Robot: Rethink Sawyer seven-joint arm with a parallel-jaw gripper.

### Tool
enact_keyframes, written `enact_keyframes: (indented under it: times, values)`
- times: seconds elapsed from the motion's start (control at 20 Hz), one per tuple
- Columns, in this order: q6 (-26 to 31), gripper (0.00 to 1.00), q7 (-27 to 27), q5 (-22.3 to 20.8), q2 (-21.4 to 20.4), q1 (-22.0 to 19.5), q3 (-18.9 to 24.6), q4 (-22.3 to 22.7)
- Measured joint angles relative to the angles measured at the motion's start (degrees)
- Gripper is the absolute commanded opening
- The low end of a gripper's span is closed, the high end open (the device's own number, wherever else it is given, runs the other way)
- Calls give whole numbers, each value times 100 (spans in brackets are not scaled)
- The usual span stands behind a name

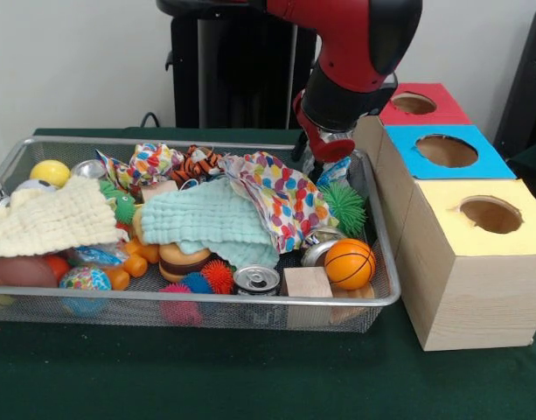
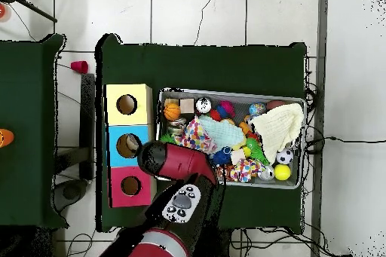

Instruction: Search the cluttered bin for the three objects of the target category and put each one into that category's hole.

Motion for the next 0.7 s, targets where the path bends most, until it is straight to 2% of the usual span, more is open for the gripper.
enact_keyframes:
  times: [0.15,0.45,0.6,0.7]
  values:
    - [1,100,0,14,-4,-20,6,2]
    - [-1,100,0,235,-200,-345,410,133]
    - [1,100,0,424,-434,-721,688,389]
    - [0,100,0,493,-513,-832,771,481]
